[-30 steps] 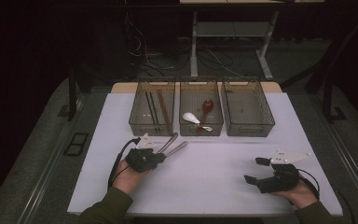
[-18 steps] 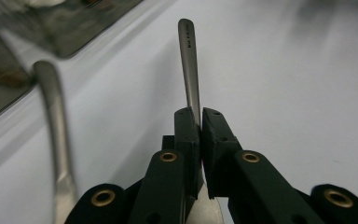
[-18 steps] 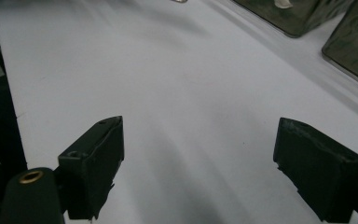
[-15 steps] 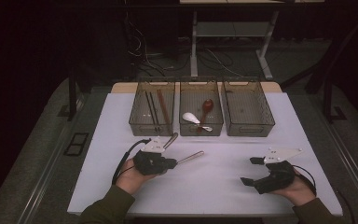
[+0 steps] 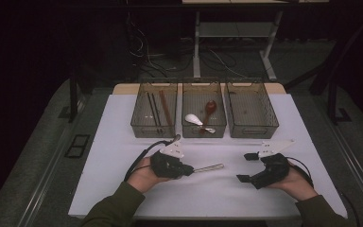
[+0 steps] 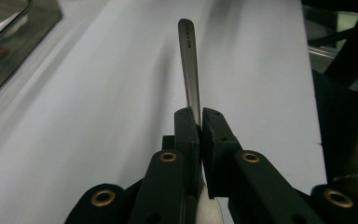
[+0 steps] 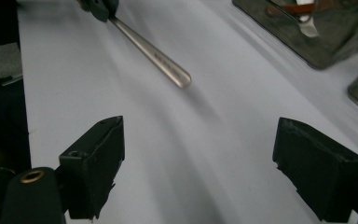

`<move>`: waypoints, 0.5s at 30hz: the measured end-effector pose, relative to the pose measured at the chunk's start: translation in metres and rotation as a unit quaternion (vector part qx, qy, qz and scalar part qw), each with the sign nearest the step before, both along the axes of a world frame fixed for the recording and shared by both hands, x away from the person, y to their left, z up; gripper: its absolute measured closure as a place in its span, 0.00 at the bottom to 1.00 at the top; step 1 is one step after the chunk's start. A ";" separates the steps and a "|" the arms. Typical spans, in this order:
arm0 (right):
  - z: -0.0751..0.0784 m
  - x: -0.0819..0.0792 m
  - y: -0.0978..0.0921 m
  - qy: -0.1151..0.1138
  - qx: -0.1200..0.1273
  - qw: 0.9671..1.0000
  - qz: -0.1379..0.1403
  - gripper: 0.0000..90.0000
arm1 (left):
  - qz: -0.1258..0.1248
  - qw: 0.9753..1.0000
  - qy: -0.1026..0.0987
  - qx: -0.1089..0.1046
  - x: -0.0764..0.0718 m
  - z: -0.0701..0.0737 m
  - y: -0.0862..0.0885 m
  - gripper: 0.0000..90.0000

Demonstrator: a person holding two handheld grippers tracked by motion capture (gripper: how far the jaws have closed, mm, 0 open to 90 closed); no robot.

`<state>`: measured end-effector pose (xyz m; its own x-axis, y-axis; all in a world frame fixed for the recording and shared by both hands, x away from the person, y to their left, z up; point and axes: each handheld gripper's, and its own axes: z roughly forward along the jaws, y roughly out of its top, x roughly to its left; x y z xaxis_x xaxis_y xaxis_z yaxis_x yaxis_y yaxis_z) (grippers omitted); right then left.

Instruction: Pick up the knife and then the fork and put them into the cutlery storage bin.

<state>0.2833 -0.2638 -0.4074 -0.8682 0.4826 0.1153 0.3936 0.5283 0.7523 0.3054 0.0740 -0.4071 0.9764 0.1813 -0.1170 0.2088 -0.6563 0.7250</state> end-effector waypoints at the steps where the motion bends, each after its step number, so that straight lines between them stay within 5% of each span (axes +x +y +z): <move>1: 0.002 0.002 0.003 -0.001 0.002 1.000 0.006 0.18 | -0.005 1.000 0.001 0.000 0.000 0.000 -0.003 0.94; 8: 0.012 0.012 0.030 0.008 -0.005 0.998 0.055 0.19 | -0.050 0.999 -0.005 0.010 0.006 0.004 -0.024 0.94; 15: 0.011 0.023 0.048 0.022 -0.031 0.993 0.111 0.26 | -0.081 0.997 -0.008 0.012 0.009 0.008 -0.039 0.94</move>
<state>0.3060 -0.2154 -0.3962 -0.9488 0.2872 0.1311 0.2937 0.6506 0.7004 0.3140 0.0351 -0.3988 0.9948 0.0238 -0.0987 0.0873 -0.6971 0.7116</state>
